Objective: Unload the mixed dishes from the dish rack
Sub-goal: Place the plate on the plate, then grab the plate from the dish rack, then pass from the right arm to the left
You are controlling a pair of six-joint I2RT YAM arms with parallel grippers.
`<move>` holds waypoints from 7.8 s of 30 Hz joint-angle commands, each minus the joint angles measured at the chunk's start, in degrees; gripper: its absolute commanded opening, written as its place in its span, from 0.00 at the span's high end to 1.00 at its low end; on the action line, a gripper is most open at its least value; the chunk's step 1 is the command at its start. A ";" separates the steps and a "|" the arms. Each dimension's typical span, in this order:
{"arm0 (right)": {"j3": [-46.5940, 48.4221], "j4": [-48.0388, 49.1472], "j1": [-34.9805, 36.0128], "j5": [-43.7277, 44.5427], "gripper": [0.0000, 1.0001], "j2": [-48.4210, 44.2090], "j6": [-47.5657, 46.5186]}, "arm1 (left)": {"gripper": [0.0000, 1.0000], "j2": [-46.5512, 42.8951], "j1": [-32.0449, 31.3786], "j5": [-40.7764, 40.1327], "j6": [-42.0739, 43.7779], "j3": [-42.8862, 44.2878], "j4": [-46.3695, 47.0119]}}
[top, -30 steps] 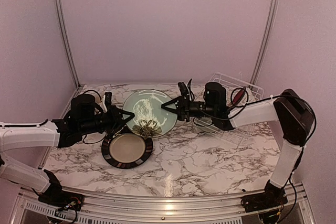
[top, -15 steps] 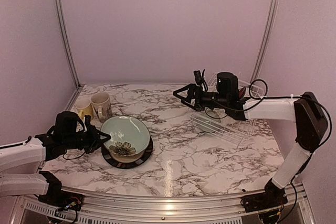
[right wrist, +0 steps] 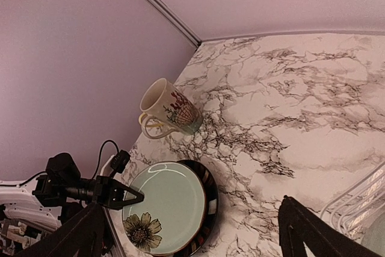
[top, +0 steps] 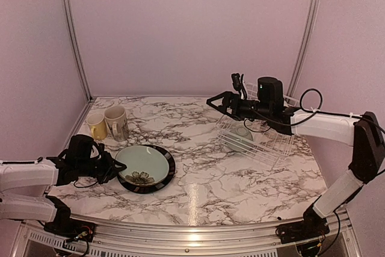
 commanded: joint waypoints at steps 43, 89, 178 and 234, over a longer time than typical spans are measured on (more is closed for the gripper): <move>2.35 -1.19 -0.13 0.86 0.05 -0.68 -2.27 | 0.26 -0.19 -0.06 -8.94 11.21 8.14 -12.65; 4.30 -32.82 -19.20 42.65 0.02 -6.20 -3.55 | 0.02 14.27 -0.12 -7.80 44.19 61.51 -21.36; -4.92 3.90 -29.34 -5.30 1.00 -12.70 6.63 | 0.01 14.23 -0.41 -13.57 51.36 52.50 -18.61; 1.11 19.05 7.61 -12.35 0.85 9.22 12.14 | 1.00 15.05 -14.79 -2.77 5.70 22.38 18.29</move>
